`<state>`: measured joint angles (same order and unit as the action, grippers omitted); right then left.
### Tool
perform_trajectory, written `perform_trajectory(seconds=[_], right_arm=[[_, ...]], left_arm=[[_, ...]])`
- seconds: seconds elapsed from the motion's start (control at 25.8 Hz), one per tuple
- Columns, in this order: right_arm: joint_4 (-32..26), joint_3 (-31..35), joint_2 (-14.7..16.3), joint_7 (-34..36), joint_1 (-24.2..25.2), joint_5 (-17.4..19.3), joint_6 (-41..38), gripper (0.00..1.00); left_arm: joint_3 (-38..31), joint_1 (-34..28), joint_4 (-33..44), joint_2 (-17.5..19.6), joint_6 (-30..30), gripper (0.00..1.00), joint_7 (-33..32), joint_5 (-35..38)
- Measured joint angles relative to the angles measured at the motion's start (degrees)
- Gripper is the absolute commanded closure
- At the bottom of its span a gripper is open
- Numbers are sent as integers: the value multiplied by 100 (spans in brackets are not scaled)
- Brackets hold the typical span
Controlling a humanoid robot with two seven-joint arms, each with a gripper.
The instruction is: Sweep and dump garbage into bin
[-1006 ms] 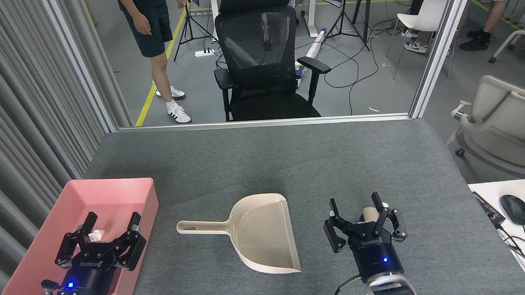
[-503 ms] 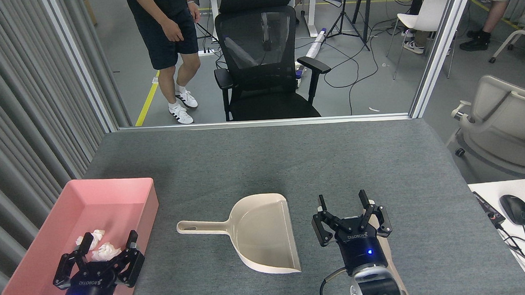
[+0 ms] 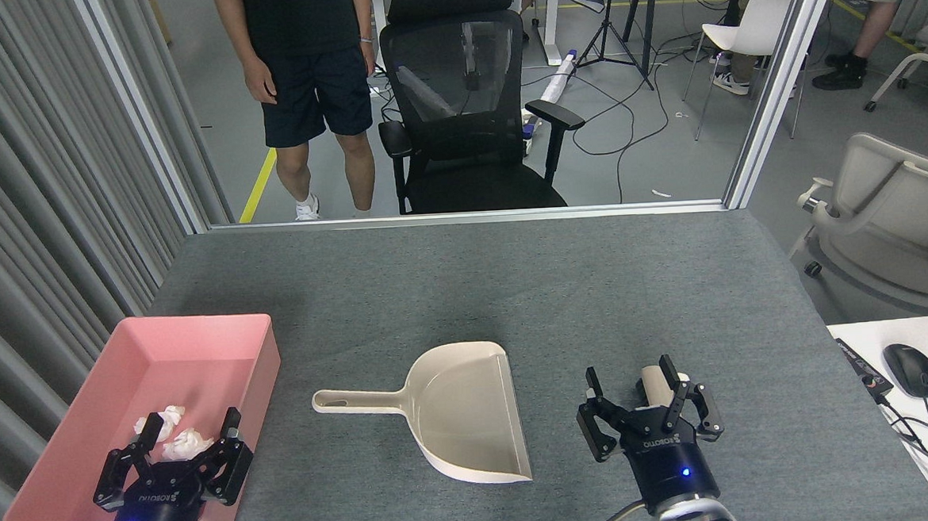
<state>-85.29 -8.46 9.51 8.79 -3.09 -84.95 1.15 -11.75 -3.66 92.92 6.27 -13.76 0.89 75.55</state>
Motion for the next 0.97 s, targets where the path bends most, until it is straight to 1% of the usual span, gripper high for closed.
perform_trajectory(seconds=[0.12,0.27,0.97], right_arm=[[-71,121,99,15,79,185,-254,1],[-125,195,28,23,139,281,-410,1],[-143,222,-30,102,285,304,-405,1]], left_arm=[[2,20,-5,3,-20,1,0,-3],[3,49,-16,14,-34,1,-10,-5],[6,252,-120,67,-32,1,-69,60]])
